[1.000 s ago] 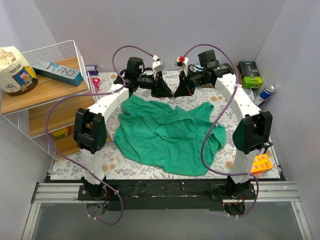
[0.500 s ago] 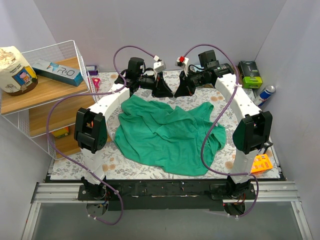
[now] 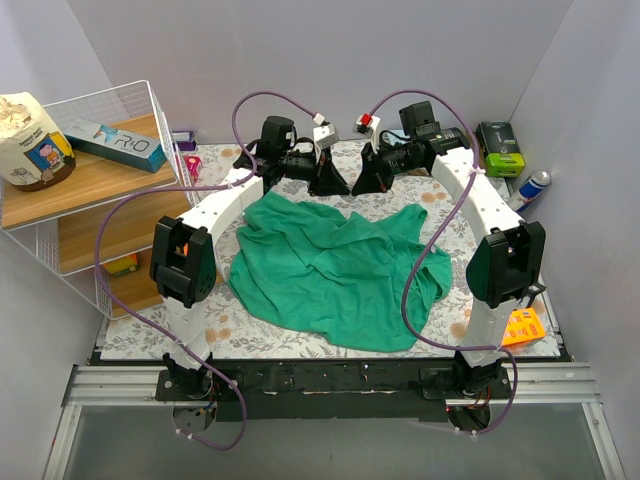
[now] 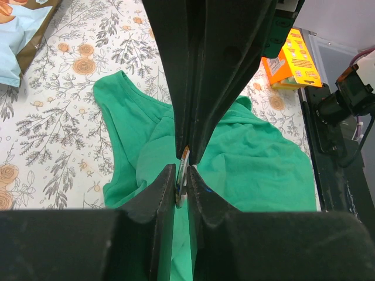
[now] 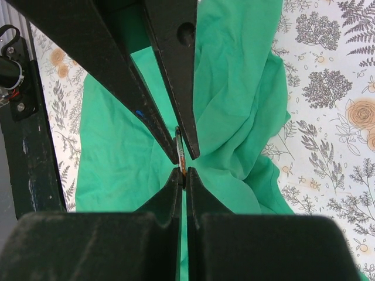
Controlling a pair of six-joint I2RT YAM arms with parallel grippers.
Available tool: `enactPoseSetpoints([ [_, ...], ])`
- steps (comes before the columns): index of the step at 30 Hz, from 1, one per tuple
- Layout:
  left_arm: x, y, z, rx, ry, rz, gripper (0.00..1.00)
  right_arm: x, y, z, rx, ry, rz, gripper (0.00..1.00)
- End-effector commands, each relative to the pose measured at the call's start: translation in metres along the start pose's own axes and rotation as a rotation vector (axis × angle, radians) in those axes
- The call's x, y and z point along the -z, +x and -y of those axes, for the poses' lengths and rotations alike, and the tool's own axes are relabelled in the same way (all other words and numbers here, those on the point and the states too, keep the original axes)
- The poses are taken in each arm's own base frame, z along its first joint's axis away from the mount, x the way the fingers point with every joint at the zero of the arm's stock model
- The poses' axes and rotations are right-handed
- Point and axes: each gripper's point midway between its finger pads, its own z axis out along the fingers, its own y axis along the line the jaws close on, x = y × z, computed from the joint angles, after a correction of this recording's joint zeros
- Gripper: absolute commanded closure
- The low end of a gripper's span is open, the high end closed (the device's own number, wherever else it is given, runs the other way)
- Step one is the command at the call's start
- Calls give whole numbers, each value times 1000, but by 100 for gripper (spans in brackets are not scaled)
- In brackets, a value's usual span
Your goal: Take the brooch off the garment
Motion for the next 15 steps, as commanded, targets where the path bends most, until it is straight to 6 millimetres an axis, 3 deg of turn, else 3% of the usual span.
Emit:
enactPoseSetpoints([
  [1, -8, -4, -1, -58, -45, -25, 93, 13, -29, -24, 65, -39, 81, 99],
  [10, -10, 14, -5, -115, -81, -99, 96, 13, -30, -23, 59, -34, 83, 99],
  [15, -7, 19, -4, -132, -89, -123, 93, 12, -30, -19, 55, -19, 80, 99],
])
